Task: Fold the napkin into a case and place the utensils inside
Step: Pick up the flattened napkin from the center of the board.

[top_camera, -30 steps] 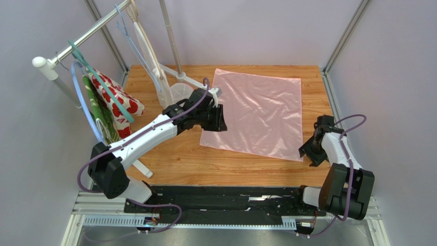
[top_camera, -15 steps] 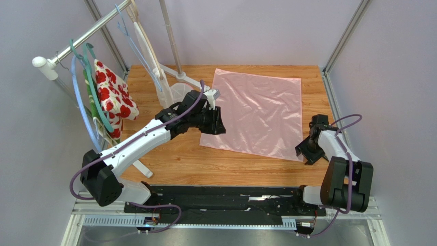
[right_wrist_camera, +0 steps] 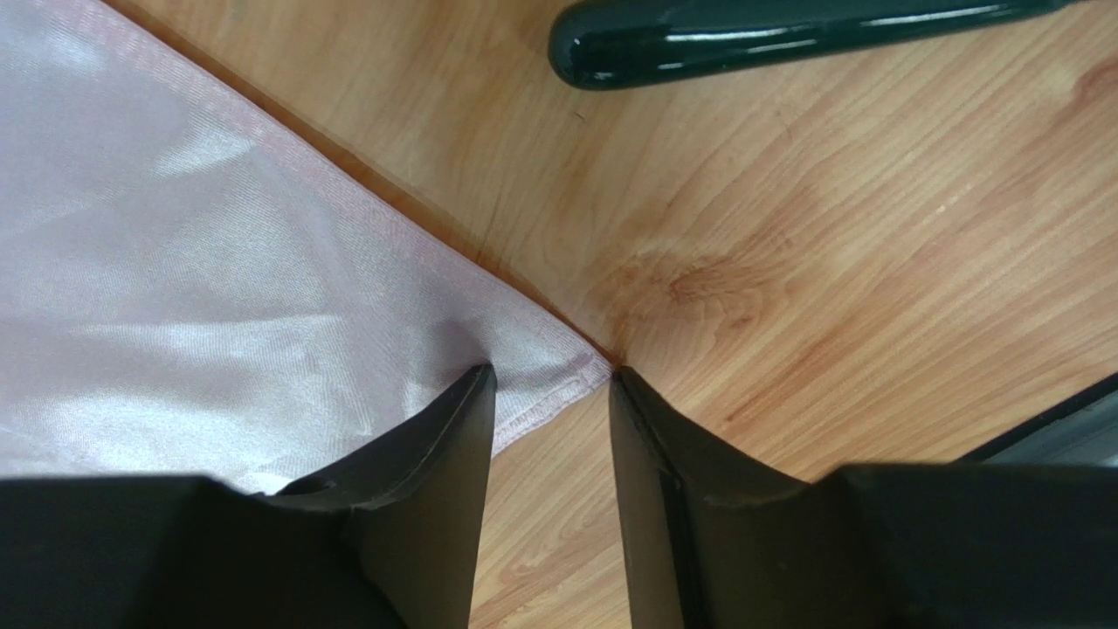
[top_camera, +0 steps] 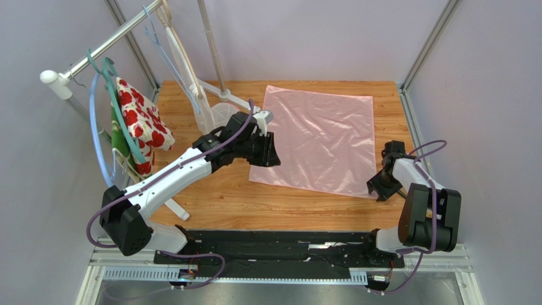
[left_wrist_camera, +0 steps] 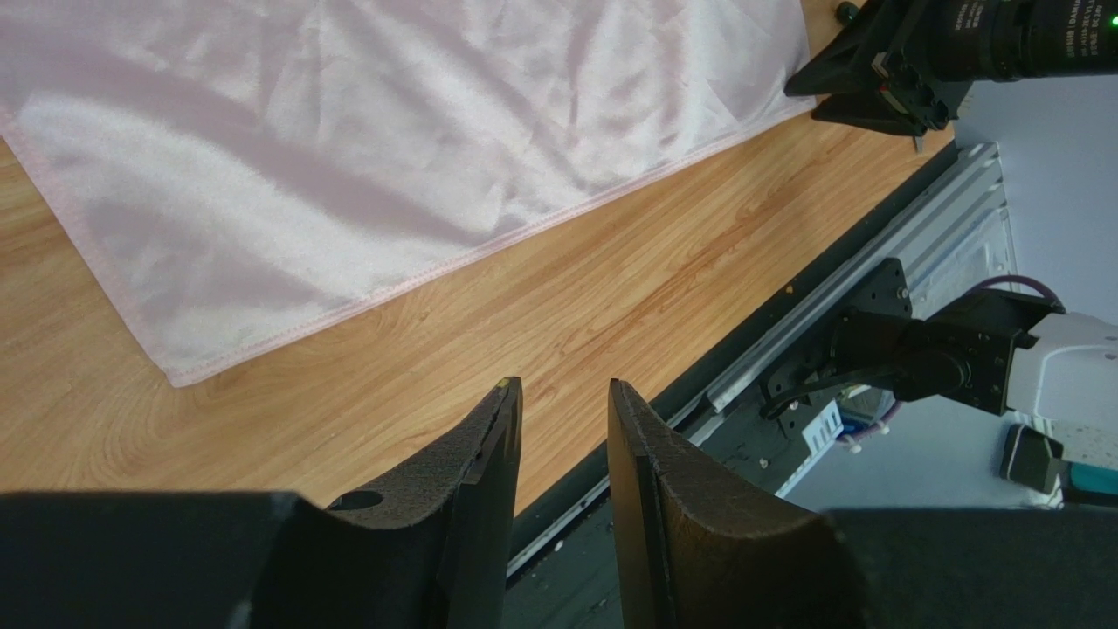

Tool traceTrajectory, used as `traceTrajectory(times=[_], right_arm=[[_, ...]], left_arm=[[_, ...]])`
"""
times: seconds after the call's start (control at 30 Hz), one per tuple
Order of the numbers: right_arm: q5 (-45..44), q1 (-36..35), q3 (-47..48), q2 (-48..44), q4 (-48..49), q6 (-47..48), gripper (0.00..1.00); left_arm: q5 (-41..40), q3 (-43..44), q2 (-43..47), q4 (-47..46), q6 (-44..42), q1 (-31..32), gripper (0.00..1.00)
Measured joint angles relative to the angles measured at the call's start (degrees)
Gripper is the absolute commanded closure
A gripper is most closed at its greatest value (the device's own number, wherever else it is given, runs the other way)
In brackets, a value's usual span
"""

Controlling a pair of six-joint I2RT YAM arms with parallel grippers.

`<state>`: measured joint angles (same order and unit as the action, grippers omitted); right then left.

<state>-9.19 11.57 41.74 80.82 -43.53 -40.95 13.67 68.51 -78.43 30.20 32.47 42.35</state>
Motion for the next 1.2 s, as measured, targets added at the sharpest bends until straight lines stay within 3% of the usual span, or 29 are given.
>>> traceTrajectory(times=[0.13,0.17,0.23,0.33,0.5,0.73,0.83,1.07,1.2], right_arm=[[1.0,-0.2,0.2,0.8,1.5,0.9,0.75],[1.3,-0.2,0.2,0.9,2.0,0.9,0.82],[1.5,-0.3,0.3,0.9,2.5,1.4,0.85],[1.6,-1.1,0.3,0.3,3.1,1.7,1.0],[1.4,-2.6,-1.1,-2.3,2.4,1.5,1.0],[2.0,-4.3,-1.9,-10.8,0.9,2.1,1.0],[2.3,-4.5,-1.8,-12.6,0.7,3.4,1.0],[3.0,-4.6,-1.6,-15.9,0.4,6.6,1.0],[4.2,-4.6,-1.6,-16.6,0.6,7.4,1.0]], left_arm=[[-0.1,0.0,0.0,0.0,-0.5,0.0,0.61],[-0.1,0.0,0.0,0.0,-0.7,0.0,0.61],[-0.3,0.0,-0.1,0.0,-0.9,0.0,0.6],[-1.1,0.0,-0.3,0.0,-1.6,0.0,0.57],[-4.4,-1.4,-0.4,0.0,-2.2,0.0,0.47],[-12.7,-4.9,-4.2,0.2,-1.7,-0.1,0.44],[-17.2,-7.0,-6.8,0.6,-1.3,-0.7,0.34],[-23.4,-6.6,-14.8,2.2,1.2,-4.8,0.35],[-25.1,-5.8,-17.9,2.9,3.5,-5.7,0.42]])
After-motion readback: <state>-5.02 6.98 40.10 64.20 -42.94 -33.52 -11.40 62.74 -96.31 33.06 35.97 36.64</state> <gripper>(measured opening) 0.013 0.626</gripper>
